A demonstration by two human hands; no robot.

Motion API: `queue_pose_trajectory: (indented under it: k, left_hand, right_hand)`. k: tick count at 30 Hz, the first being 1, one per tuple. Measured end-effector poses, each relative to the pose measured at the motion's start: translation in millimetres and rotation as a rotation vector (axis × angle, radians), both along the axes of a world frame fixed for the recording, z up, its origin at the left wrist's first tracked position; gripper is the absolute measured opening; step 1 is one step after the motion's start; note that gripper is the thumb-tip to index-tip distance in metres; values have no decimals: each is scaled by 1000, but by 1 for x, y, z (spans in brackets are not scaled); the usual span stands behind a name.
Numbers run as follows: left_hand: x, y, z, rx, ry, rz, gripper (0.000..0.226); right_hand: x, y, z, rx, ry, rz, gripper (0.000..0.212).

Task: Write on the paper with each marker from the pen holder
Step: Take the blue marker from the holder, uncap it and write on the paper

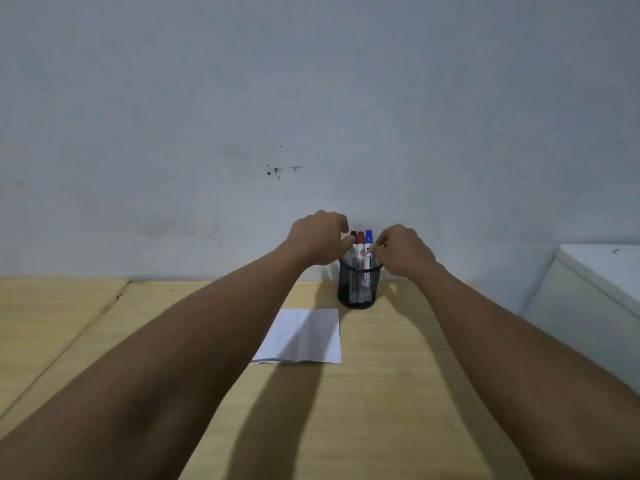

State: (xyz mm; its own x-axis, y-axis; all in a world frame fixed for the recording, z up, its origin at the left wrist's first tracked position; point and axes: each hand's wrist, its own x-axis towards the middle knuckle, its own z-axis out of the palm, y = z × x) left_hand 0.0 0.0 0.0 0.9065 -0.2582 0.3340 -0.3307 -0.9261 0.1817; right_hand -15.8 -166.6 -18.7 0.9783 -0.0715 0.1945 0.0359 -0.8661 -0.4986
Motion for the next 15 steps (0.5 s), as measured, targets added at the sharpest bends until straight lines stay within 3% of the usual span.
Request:
queue_pose_trajectory:
  k: [9, 15]
  left_hand:
    - [20, -37, -15, 17, 149, -48, 38]
    - [18, -37, -14, -132, 135, -67, 33]
  right_hand:
    - [21, 5, -27, 302, 47, -54, 26]
    - [21, 4, -21, 384, 14, -87, 14]
